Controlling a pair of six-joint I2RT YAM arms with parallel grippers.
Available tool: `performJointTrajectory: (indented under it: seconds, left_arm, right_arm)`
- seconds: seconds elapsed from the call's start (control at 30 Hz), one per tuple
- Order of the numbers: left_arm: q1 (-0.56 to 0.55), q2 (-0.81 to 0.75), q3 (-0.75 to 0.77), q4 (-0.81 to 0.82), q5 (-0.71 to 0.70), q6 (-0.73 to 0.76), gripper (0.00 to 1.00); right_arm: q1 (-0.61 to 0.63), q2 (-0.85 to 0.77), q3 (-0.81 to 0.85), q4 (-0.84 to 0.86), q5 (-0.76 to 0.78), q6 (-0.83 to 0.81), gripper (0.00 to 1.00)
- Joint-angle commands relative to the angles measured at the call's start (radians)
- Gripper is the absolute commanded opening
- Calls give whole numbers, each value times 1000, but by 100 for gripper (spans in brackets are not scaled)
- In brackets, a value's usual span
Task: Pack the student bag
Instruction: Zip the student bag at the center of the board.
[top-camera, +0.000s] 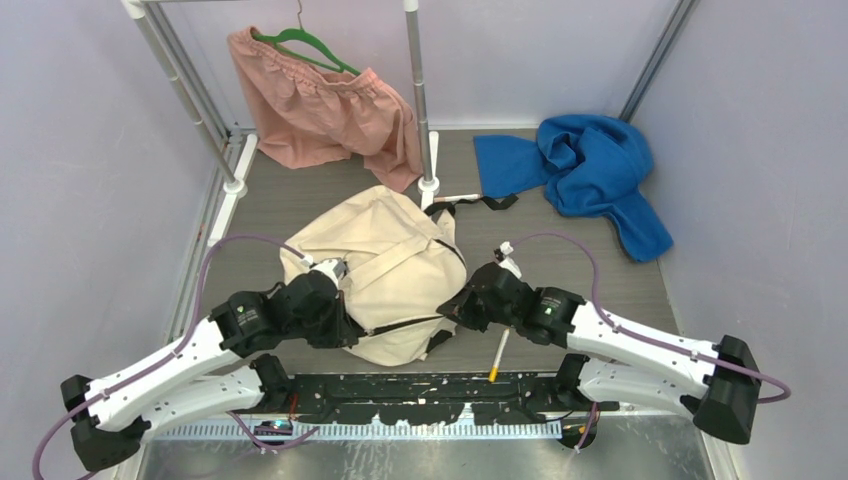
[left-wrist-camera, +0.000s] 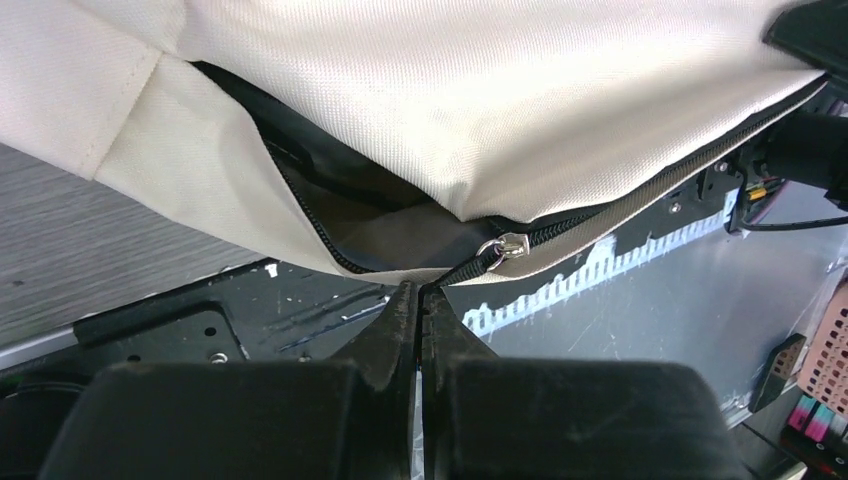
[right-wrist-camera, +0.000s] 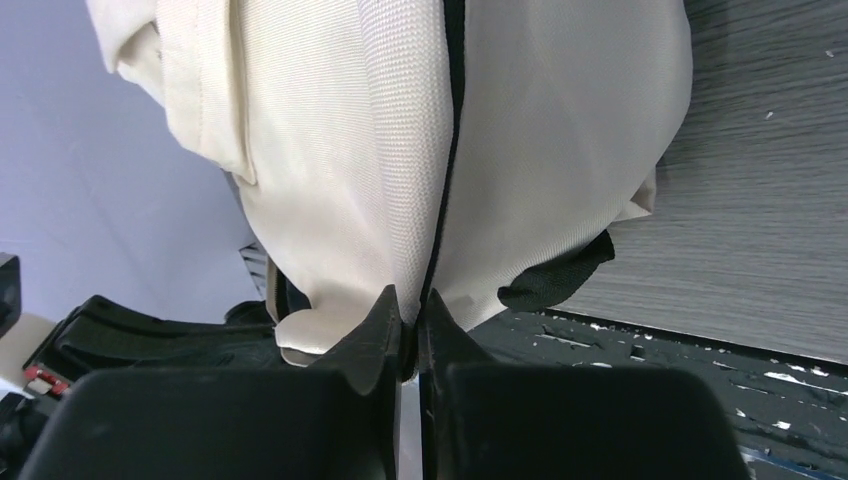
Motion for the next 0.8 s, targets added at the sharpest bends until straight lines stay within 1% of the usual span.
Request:
performJointTrajectory:
  seconds: [0.0, 0.13, 0.23, 0.3, 0.33, 0.4, 0.43, 0.5, 0.57, 0.67, 0.73, 0.77]
  left_arm:
    - [16, -9, 36, -165, -65, 3, 0]
    - [15, -22, 17, -78, 14, 13, 0]
    - [15, -9, -7, -65, 37, 14, 0]
    - [15, -6, -35, -37, 94, 16, 0]
    - [15, -5, -52, -6, 134, 23, 0]
    - [14, -5, -97, 69, 221, 25, 0]
    - [15, -4, -117, 109, 252, 22, 0]
    - [14, -4, -145, 159, 277, 12, 0]
    - [15, -7, -160, 194, 288, 6, 0]
    - [14, -9, -196, 269, 329, -19, 0]
    - [14, -8, -223, 309, 349, -37, 0]
    - [14, -10, -229, 316, 353, -43, 0]
  right_arm:
    - [-17, -108, -43, -54, 137, 20, 1]
    - [-19, -113, -49, -21, 115, -19, 1]
    - [-20, -104, -23, -70, 131, -62, 1]
    - [-20, -107, -15, -88, 147, -122, 1]
    - [-20, -108, -6, -98, 150, -162, 3]
    - [-19, -107, 20, -120, 141, -261, 21]
    - [-19, -113, 29, -110, 117, -327, 28]
    - [-16, -145, 44, -73, 15, -462, 39]
    - [-8, -179, 83, -74, -55, -613, 50]
    - [2, -182, 156, -112, -117, -747, 55]
    - [18, -135, 195, -108, -191, -814, 56]
    - [34, -101, 216, -110, -198, -842, 56]
